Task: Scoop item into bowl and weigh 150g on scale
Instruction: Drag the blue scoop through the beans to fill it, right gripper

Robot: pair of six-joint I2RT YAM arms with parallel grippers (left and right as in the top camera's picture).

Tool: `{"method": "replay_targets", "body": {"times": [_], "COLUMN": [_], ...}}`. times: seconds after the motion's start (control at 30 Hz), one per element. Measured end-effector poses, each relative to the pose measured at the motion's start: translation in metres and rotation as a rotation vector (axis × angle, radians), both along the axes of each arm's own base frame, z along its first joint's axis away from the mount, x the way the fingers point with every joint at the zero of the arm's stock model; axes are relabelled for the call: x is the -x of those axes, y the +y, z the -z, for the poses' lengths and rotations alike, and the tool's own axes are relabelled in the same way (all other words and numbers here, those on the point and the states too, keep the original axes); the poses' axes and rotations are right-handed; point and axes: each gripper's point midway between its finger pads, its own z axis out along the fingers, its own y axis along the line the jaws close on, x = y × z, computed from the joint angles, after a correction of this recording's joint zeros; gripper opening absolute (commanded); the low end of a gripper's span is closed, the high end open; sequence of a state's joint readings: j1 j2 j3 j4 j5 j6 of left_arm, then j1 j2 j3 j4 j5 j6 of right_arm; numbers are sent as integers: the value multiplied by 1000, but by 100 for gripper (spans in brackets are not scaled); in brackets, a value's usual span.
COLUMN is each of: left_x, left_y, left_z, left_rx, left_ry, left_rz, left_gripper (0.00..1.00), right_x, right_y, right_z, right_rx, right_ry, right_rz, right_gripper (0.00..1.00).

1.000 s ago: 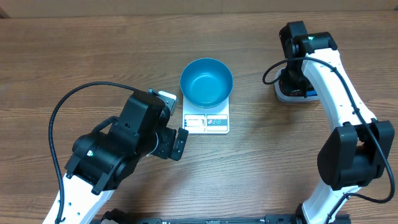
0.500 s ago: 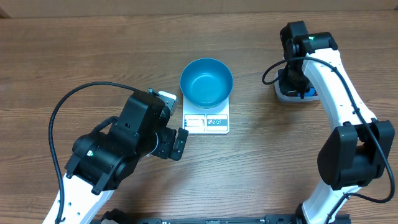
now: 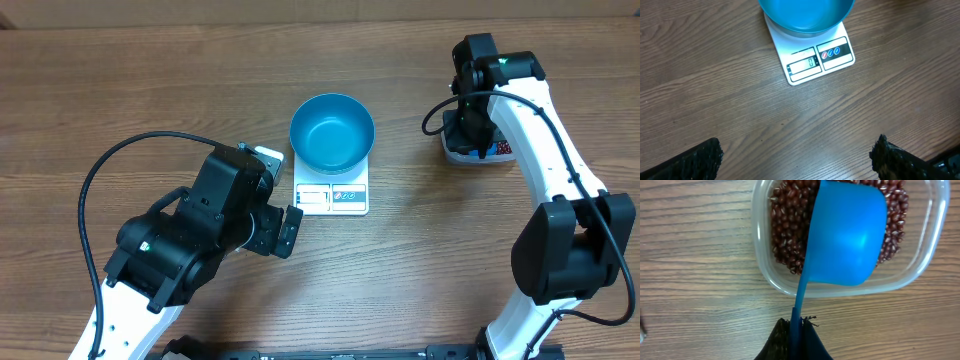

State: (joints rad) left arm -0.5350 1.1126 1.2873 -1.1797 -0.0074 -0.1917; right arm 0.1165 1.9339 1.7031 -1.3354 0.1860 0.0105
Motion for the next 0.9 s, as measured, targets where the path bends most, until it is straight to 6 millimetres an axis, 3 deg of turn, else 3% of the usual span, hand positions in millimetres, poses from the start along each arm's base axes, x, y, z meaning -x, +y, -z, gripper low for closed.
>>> {"method": "replay_targets", "body": {"times": [0.27, 0.9], "left_x": [0, 0], "left_y": [0, 0], "left_z": [0, 0], "left_rx": [0, 0], "left_ry": [0, 0], "left_rz": [0, 0], "left_gripper": [99, 99], "right_x": [-3, -11], "right_y": [5, -11], "right_z": [2, -3], "right_rx": [-99, -406], "right_ry": [-5, -37], "right_rz": [23, 108], "right_gripper": [4, 4]}}
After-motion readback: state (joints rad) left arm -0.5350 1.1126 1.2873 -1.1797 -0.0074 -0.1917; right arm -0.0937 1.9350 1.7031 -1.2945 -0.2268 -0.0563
